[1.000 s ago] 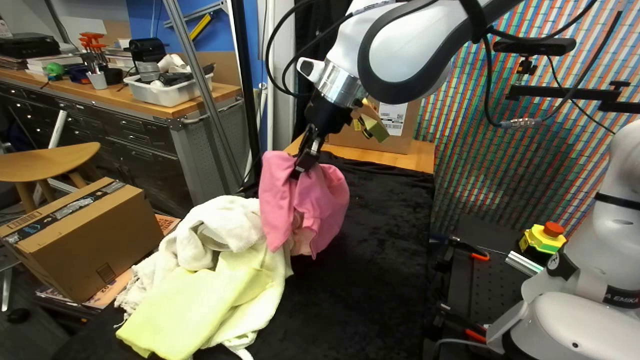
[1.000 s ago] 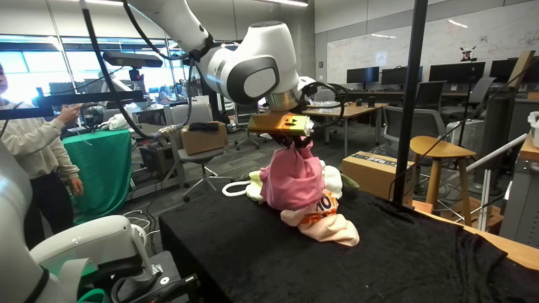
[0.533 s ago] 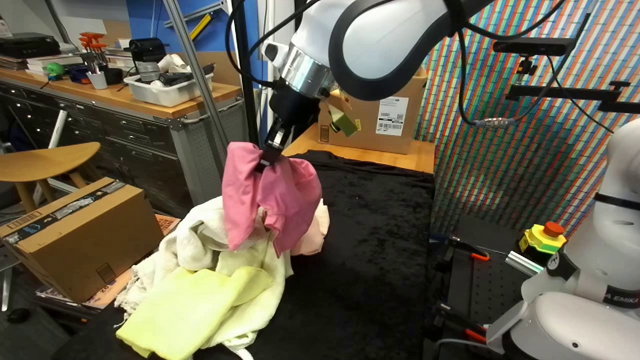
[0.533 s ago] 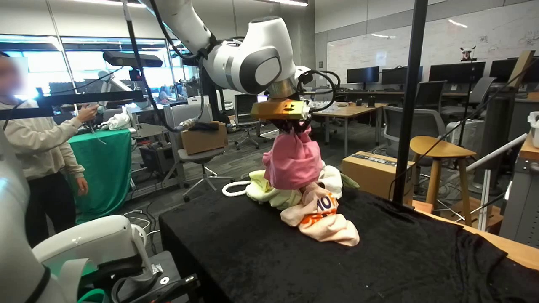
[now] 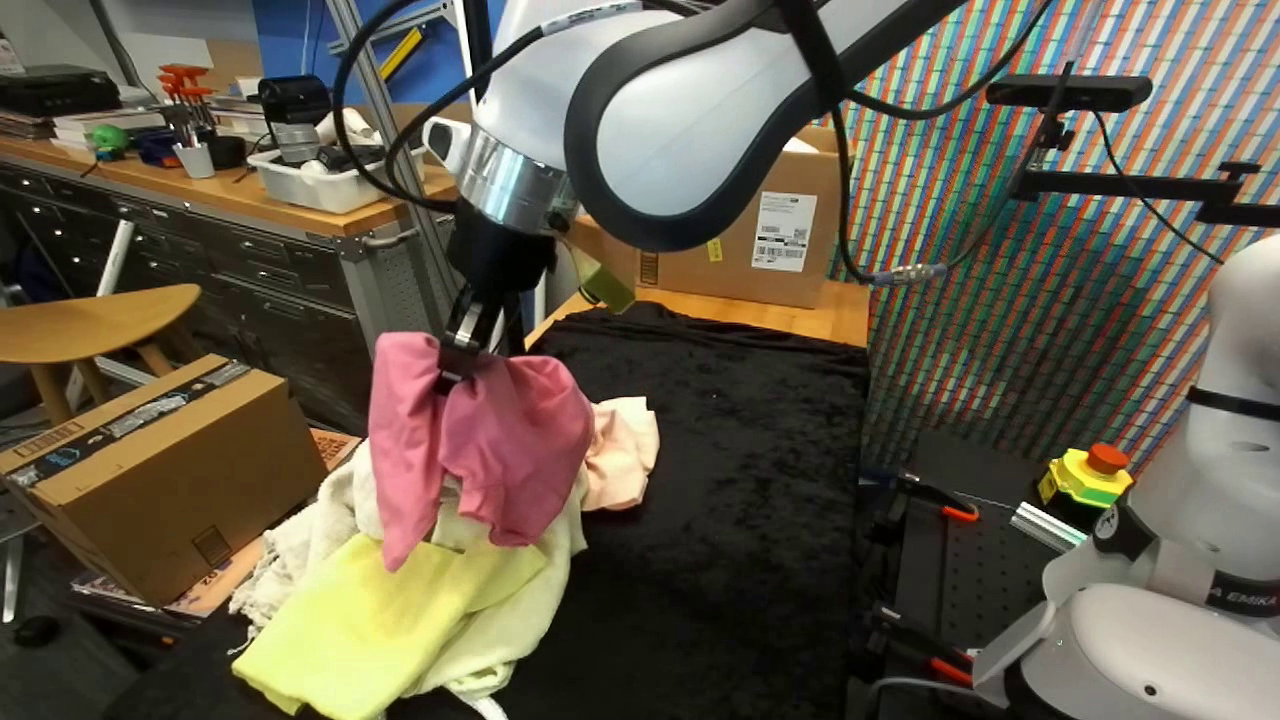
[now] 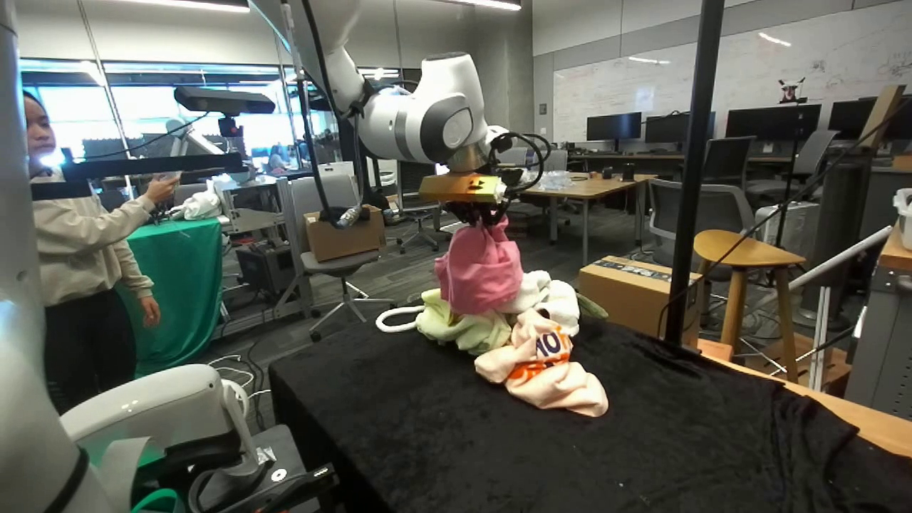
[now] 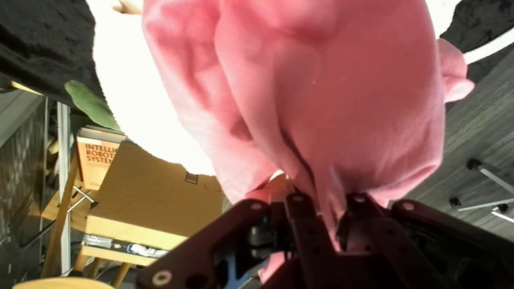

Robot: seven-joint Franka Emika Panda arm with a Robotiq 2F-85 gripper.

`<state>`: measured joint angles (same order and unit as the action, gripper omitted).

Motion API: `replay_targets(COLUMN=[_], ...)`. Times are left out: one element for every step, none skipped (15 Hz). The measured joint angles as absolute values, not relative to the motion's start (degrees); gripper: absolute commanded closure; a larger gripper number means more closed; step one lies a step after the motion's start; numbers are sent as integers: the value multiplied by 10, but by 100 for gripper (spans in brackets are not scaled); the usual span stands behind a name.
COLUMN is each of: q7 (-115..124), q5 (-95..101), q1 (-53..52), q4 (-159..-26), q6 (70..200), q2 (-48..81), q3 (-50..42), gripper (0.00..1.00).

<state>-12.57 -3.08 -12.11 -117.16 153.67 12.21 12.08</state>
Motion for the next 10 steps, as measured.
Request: replay_targets(q7=[-117, -108, -99, -92, -86, -80, -76, -72, -68, -65], q5=[-28, -27, -26, -26, -26, -25, -24, -21, -16, -9], q1=[-127, -133, -138, -143, -148, -153, -158, -161, -163, -165], q4=[-1160, -1148, -1135, -1122, -1108, -1095, -1083, -1072, -1062, -1052], q6=[1533, 1530, 1527, 1522, 1520, 1517, 1514, 1509, 1502, 1495], q2=[132, 141, 150, 158, 167, 176, 186, 197, 208, 220], q3=[125, 128, 131, 135, 137, 138, 138, 138, 138, 137], gripper=[93, 93, 93, 93, 93, 93, 93, 93, 92, 92])
